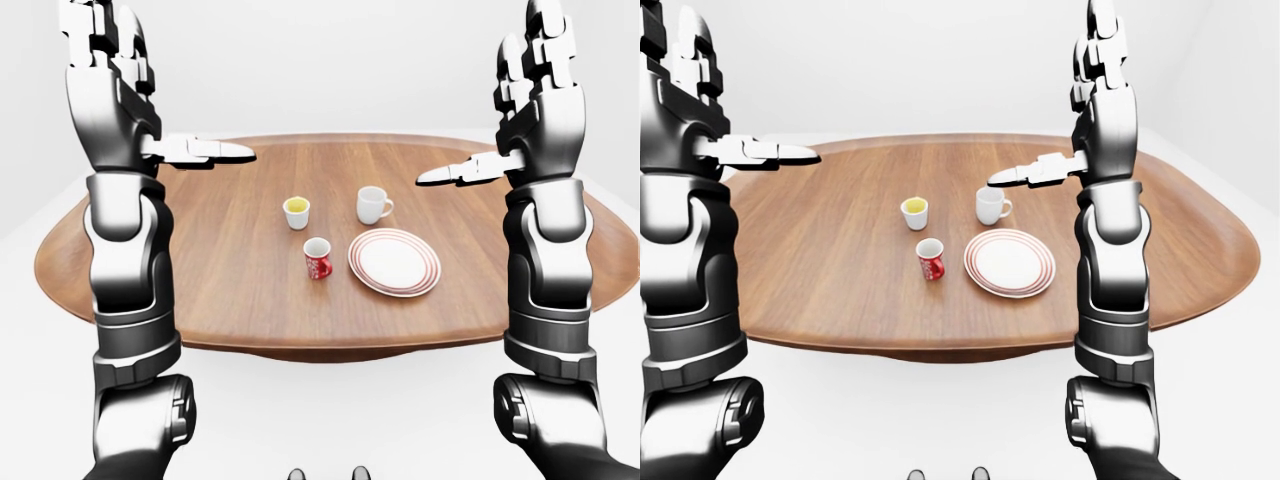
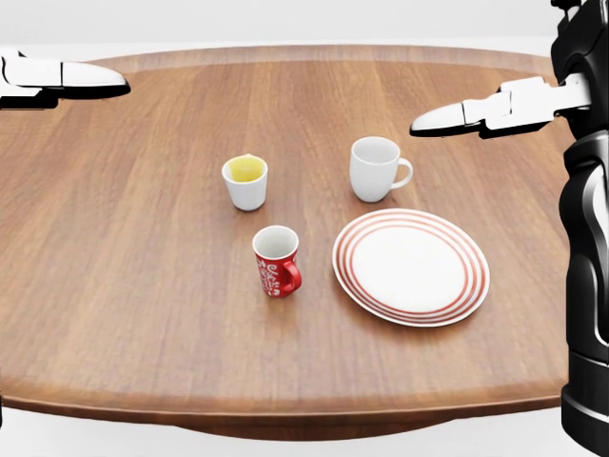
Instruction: Pick up the red mug and put it on the plate
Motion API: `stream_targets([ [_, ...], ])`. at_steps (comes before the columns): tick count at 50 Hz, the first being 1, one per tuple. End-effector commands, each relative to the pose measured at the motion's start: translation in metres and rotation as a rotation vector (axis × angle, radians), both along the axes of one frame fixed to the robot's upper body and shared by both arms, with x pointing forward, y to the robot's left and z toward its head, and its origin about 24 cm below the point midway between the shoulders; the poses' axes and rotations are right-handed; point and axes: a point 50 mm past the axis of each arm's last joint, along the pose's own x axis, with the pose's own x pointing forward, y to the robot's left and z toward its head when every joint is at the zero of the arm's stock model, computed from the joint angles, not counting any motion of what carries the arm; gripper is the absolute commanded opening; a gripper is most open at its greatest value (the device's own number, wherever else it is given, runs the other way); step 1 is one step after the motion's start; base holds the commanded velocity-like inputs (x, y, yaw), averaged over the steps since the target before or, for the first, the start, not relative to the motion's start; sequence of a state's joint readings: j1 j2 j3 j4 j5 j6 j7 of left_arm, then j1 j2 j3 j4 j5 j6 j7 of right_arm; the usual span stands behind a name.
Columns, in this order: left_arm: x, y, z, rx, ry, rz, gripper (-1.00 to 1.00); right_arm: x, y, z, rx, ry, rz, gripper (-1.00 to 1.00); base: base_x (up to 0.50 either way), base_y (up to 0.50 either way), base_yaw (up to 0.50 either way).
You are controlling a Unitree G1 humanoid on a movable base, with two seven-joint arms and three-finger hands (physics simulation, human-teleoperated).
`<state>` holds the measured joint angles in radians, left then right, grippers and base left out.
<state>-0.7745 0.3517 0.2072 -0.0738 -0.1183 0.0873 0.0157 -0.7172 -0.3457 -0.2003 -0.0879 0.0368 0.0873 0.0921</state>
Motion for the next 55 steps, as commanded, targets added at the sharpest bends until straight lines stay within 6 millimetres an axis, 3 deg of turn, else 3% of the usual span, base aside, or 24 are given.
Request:
stream_targets([
  [1, 0.0, 0.001, 0.005, 0.008, -0.012, 0.004, 1.0, 0.0, 0.002, 0.001, -0.013, -0.003, 0.0, 1.0, 0.3, 0.0, 0.0],
  [55, -0.009, 0.0, 0.02, 0.014, -0.077, 0.006, 1.0, 0.0, 0.006, 0.003, -0.049, -0.008, 0.006, 1.0, 0.29, 0.0, 0.0],
])
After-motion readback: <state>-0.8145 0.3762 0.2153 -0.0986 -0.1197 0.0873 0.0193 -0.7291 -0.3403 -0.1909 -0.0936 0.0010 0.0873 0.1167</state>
